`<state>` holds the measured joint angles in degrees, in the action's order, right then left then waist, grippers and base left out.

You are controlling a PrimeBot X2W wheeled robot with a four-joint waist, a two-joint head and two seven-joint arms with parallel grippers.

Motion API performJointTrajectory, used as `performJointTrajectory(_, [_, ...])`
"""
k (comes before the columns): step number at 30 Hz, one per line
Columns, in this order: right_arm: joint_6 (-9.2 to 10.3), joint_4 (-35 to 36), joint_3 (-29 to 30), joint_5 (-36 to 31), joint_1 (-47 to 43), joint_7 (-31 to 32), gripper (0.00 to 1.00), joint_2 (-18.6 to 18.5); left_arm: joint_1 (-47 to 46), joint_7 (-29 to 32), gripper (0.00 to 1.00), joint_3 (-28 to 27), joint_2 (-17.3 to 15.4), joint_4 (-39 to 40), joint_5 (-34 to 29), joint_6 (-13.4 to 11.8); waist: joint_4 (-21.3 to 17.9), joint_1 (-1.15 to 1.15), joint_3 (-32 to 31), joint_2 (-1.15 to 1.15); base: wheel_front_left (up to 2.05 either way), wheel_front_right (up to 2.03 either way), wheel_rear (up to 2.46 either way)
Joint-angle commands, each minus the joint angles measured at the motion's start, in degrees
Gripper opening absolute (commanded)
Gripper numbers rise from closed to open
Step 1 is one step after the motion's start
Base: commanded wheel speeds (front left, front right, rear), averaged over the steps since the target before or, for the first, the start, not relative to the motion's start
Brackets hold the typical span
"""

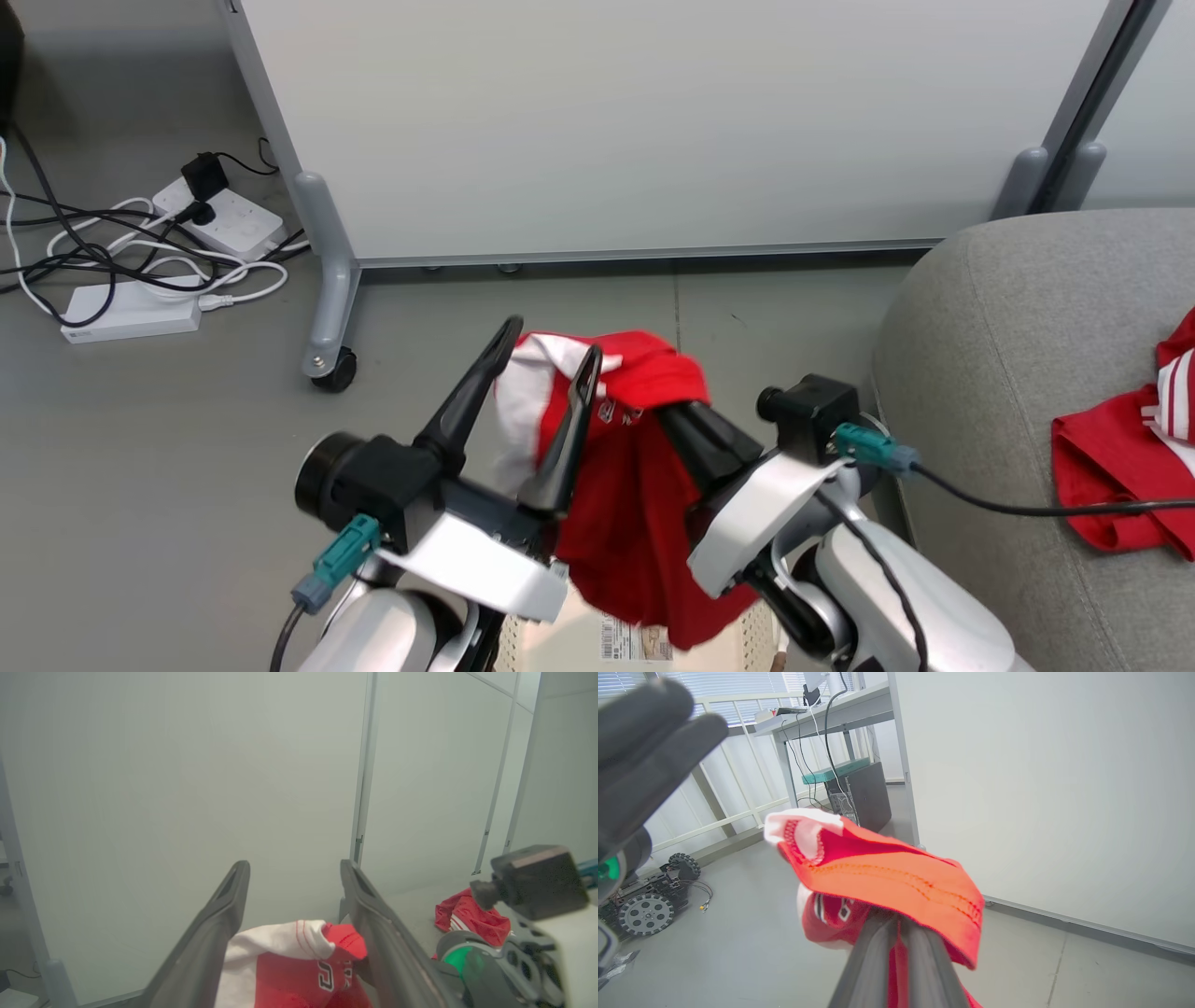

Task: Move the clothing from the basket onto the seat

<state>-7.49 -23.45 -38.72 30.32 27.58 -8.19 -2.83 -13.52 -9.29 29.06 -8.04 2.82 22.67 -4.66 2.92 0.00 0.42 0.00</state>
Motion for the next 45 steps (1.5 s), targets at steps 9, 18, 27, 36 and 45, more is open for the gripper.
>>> performJointTrajectory(9, [-0.01,-1.8,6.7,-3.3,-0.5,-0.1,0.0,-0.9,4.4,4.5,1.0,5.3,-4.7,-1.6,-1.7,3.5,-1.7,0.0,0.5,0.0,0.0,0.0,0.0])
performJointTrajectory(18, [-0.01,-1.2,11.3,-4.8,-2.9,0.3,0.0,-1.6,5.1,5.9,1.0,7.7,-5.9,-2.8,-0.7,6.0,-3.5,0.0,0.9,0.0,0.0,0.0,0.0])
performJointTrajectory(27, [-0.01,-0.2,12.6,-5.5,-3.7,1.0,0.0,-1.6,5.1,5.9,1.0,8.3,-6.1,-2.5,-0.6,6.0,-6.2,0.0,1.1,0.0,0.0,0.0,0.0])
performJointTrajectory(36, [-0.01,2.3,14.2,-6.7,-4.6,1.8,0.0,-2.3,5.4,5.9,1.0,9.6,-7.1,-0.4,-1.8,6.2,-16.7,0.0,2.9,0.0,0.0,0.0,0.0])
performJointTrajectory(45, [-0.01,5.1,18.3,-7.9,-7.2,2.7,0.0,-3.2,5.4,7.0,1.0,11.5,-7.5,-0.4,-1.6,7.1,-28.4,0.0,3.8,0.0,0.0,0.0,0.0])
